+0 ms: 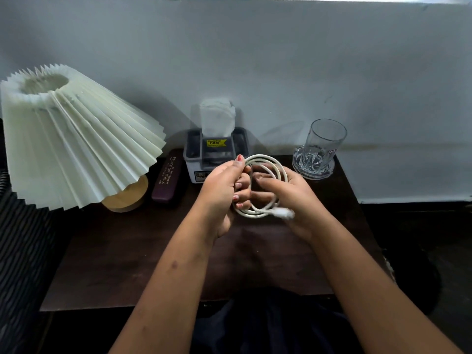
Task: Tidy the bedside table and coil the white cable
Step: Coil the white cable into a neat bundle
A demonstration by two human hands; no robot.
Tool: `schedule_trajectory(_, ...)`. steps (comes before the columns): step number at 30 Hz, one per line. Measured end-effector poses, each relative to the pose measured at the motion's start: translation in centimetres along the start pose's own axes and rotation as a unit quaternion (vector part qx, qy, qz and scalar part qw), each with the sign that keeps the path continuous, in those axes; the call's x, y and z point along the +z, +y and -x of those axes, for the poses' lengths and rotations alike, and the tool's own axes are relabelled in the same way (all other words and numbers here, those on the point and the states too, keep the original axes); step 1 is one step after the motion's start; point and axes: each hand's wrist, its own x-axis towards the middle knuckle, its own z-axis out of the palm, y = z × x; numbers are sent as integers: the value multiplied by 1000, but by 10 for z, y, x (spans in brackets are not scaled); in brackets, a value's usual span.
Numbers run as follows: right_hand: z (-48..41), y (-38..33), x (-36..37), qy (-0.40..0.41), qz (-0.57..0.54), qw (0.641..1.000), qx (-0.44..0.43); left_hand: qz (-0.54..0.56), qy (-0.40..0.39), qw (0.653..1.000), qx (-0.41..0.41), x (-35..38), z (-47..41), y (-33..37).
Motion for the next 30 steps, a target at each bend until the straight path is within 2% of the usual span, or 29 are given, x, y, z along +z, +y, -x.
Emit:
schedule_trajectory(2,3,-5,-1,-38,-36,999,9,-12,9,1000,-7,-4,-1,1)
schedule_trajectory(4,3,-9,-3,-39,-42,998,10,-29,16,999,-21,-7,0,2)
schedule_trajectory(6,0,-6,-5,2,1,1000,-31,-51,9,998,-42,-9,0,1)
schedule_trajectory(7,-2,-5,-8,46,64,995,-69,-64,4,996,-60,-9,0,0)
schedule_trajectory(8,-4,-4,-11,97,142,979,-114,-73,1,994,-81,-9,0,-1)
schedule_trajectory(10,-7,-3,-20,184,293,917,-200,-81,6,991,-109,-9,-1,-2)
schedule_trajectory(13,-6,-3,-32,235,481,810,-238,-85,29,991,-103,-12,-2,-2)
schedule_trajectory(14,-5,-3,-33,242,513,788,-239,-83,40,991,-97,-13,-3,-1)
schedule_trajectory(18,-1,-4,-27,242,574,745,-238,-72,101,990,-71,-19,-6,1)
schedule_trajectory(21,4,-7,-20,263,566,749,-224,-105,105,987,-68,-19,-6,0)
schedule_trajectory(26,-3,-12,-26,350,402,821,-205,-181,104,976,-63,-18,-7,-5)
schedule_trajectory(29,-10,-14,-39,419,297,841,-172,-153,144,976,-51,-23,-10,-3)
schedule_trajectory(30,-11,-14,-44,434,293,838,-152,-129,152,979,-49,-24,-10,-1)
